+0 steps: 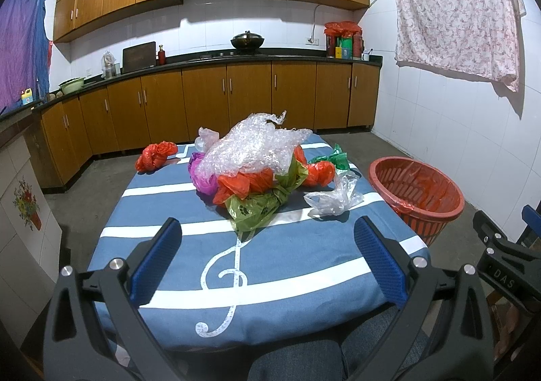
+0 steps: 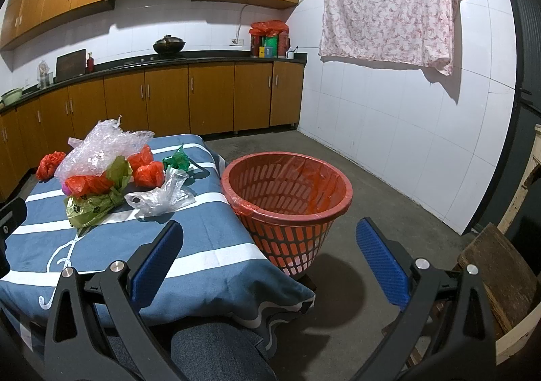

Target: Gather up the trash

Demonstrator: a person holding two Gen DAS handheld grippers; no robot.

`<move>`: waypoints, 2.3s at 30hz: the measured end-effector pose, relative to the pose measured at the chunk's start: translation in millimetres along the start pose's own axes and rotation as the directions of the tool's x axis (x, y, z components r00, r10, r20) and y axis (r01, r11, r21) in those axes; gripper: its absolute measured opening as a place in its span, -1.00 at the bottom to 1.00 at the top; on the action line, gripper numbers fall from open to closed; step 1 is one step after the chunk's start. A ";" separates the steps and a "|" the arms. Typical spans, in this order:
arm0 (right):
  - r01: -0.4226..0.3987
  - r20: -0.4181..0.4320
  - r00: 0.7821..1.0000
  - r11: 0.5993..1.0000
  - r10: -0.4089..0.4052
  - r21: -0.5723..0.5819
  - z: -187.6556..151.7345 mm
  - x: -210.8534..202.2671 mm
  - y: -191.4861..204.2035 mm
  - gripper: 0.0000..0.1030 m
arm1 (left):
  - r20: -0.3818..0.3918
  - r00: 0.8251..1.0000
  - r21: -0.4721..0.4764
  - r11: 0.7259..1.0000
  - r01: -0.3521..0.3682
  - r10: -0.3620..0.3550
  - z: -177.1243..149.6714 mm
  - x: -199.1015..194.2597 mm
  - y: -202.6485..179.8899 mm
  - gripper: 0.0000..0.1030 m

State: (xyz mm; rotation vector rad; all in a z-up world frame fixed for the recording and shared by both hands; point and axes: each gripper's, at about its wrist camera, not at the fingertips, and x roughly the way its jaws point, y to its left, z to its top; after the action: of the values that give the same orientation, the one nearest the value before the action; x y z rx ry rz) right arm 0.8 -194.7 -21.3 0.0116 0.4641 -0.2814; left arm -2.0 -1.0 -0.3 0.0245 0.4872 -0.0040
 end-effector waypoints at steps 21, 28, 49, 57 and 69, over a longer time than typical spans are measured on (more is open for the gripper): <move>0.000 0.000 1.000 1.000 0.000 0.002 -0.5 0.2 -1.0 0.97 | -0.004 1.000 -0.002 1.000 0.001 -0.001 1.1 2.1 0.9 0.93; 0.000 -0.001 1.000 1.000 0.000 0.002 -0.7 0.5 -1.7 0.97 | -0.005 1.000 -0.002 1.000 0.001 -0.001 1.1 2.1 0.9 0.93; 0.000 -0.002 1.000 1.000 0.000 0.003 -0.9 1.1 -3.8 0.97 | -0.009 1.000 -0.005 1.000 -0.008 0.008 1.0 2.7 1.5 0.93; 0.003 -0.021 1.000 1.000 -0.002 0.005 -2.4 11.7 -8.3 0.97 | -0.015 1.000 -0.057 0.998 -0.027 0.026 13.6 28.2 16.3 0.93; -0.042 -0.025 0.999 0.999 0.043 0.008 11.9 42.1 8.7 0.97 | -0.045 0.998 -0.129 0.991 -0.045 0.040 67.7 117.4 44.2 0.79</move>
State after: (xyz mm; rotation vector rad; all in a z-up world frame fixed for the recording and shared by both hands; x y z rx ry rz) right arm 44.5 -198.4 -29.7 0.0325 0.4876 -0.2414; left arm 133.9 41.8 5.5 -0.0928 0.5282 0.0701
